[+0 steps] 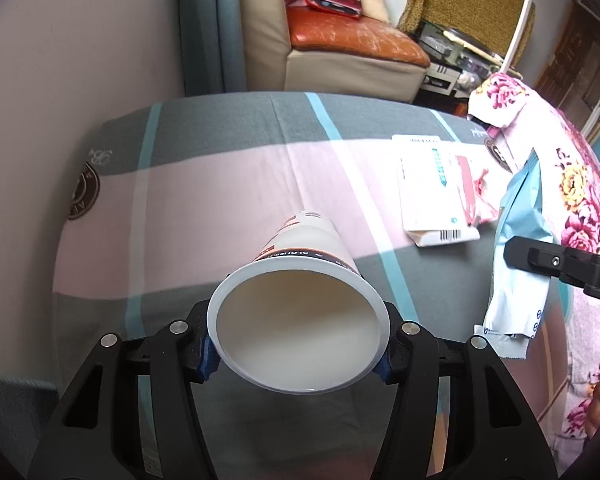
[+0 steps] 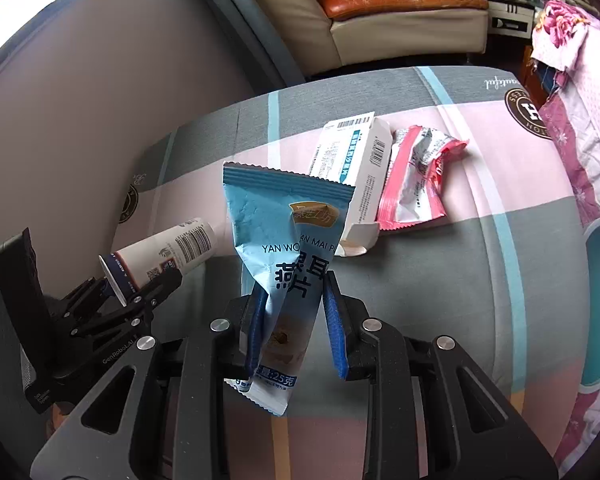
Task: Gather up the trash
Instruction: 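Grasp the blue snack packet with the right tool while the left tool grasps the white cup, then carry the blue packet and white cup over the teal bin with both tools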
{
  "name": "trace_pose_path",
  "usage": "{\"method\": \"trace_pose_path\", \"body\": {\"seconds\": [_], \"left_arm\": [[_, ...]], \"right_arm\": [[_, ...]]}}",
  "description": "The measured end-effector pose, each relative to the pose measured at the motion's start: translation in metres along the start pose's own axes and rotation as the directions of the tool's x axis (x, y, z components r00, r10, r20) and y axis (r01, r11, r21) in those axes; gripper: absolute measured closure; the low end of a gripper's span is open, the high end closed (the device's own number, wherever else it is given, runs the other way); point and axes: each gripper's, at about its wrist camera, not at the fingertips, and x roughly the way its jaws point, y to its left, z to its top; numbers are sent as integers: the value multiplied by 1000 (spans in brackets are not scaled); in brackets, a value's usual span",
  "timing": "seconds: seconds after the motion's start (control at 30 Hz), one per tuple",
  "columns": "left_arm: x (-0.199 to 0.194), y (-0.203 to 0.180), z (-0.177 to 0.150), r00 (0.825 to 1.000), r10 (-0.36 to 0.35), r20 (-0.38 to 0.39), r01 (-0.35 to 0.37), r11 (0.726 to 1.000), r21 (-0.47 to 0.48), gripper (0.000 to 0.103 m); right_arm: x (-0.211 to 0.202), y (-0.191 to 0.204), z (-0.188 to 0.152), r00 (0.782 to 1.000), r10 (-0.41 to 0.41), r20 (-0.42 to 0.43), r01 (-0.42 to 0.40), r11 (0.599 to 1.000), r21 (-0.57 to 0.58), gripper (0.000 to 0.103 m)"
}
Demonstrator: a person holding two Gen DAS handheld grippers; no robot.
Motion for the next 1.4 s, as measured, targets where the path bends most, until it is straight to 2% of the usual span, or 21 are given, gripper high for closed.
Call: {"method": "trace_pose_path", "body": {"seconds": [0.07, 0.27, 0.47, 0.63, 0.97, 1.17, 1.4], "left_arm": [[1, -12, -10, 1000, -6, -14, 6, 1000, 0, 45], [-20, -50, -23, 1000, -4, 30, 3, 999, 40, 45], [-50, -98, -25, 995, -16, 97, 3, 992, 127, 45], [-59, -139, -20, 991, -32, 127, 6, 980, 199, 45], [-38, -232, -20, 992, -86, 90, 51, 941, 335, 45], [-20, -287, -17, 991, -126, 52, 94, 909, 406, 45], [1, -349, -16, 985, -171, 3, 148, 862, 485, 45]], "right_arm": [[-7, -11, -9, 1000, 6, 2, -6, 1000, 10, 77], [-28, -34, -31, 999, 6, 43, -6, 1000, 14, 77], [-57, -65, -47, 994, -15, 108, 11, 999, 31, 77], [-84, -97, -59, 985, -54, 165, 46, 998, 53, 77], [-129, -184, -75, 956, -139, 259, 91, 978, 188, 77], [-149, -228, -86, 933, -191, 306, 110, 958, 263, 77], [-167, -283, -96, 910, -267, 317, 141, 919, 367, 77]]}}
